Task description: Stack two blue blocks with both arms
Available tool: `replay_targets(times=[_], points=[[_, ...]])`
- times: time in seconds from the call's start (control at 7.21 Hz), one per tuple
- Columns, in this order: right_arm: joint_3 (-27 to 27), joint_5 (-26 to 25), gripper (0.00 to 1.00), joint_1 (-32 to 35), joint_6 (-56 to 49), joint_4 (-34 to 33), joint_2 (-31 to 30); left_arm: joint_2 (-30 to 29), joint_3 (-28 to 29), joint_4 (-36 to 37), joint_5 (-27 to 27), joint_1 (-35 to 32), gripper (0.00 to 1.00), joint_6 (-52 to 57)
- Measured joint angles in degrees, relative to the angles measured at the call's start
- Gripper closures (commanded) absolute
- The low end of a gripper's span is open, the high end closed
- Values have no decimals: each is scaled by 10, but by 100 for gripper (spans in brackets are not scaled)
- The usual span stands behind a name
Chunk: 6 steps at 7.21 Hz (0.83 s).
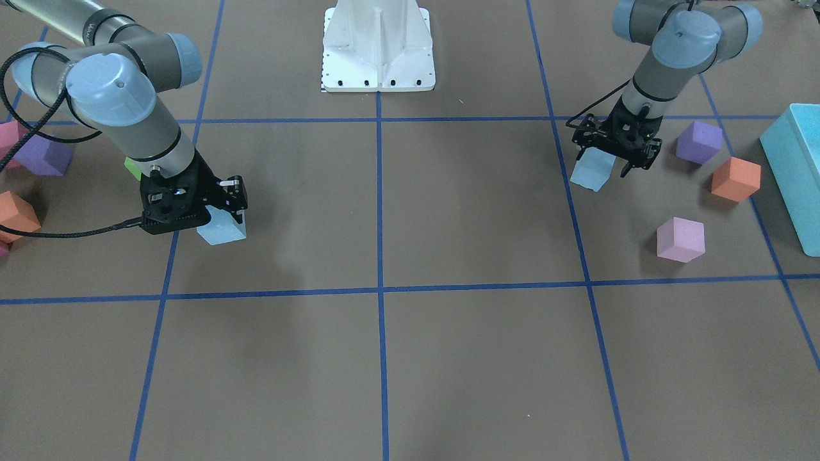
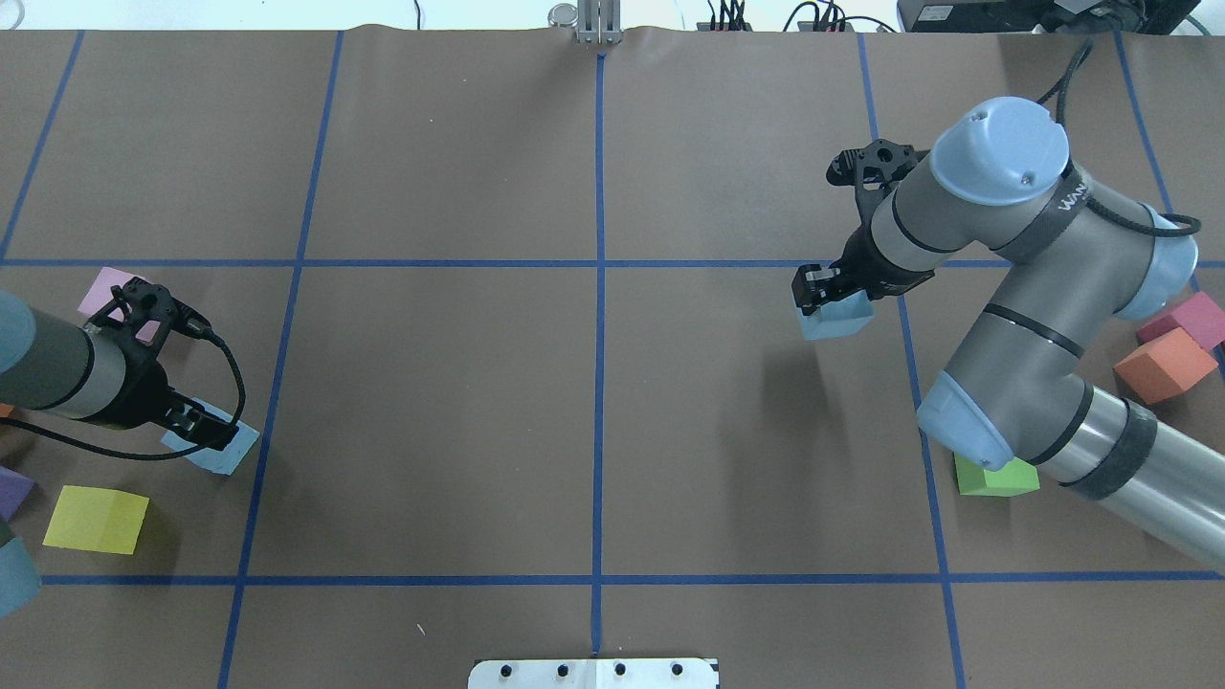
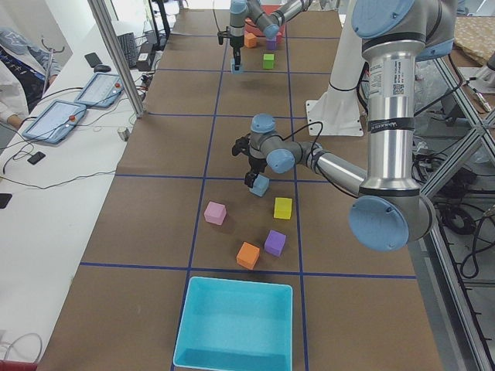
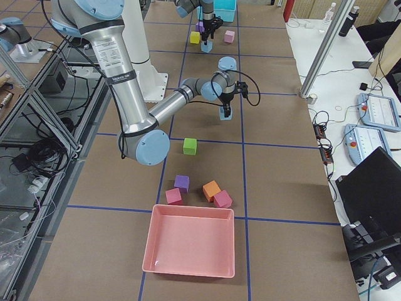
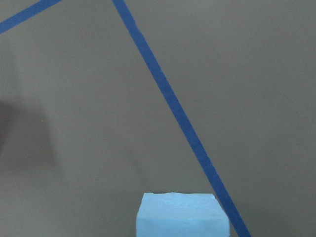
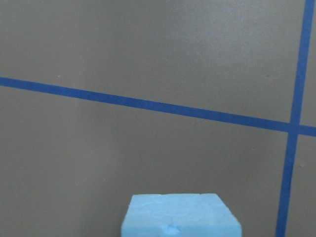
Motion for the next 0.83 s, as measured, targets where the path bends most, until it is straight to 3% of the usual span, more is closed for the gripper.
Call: replay_targets(times=[0.28, 0.83], points=[[-4, -26, 35, -33, 45, -10, 31, -7, 15, -1, -1, 0, 3, -3], [-10, -58, 34, -69, 114, -52, 86, -13, 21, -1, -4, 2, 19, -48]])
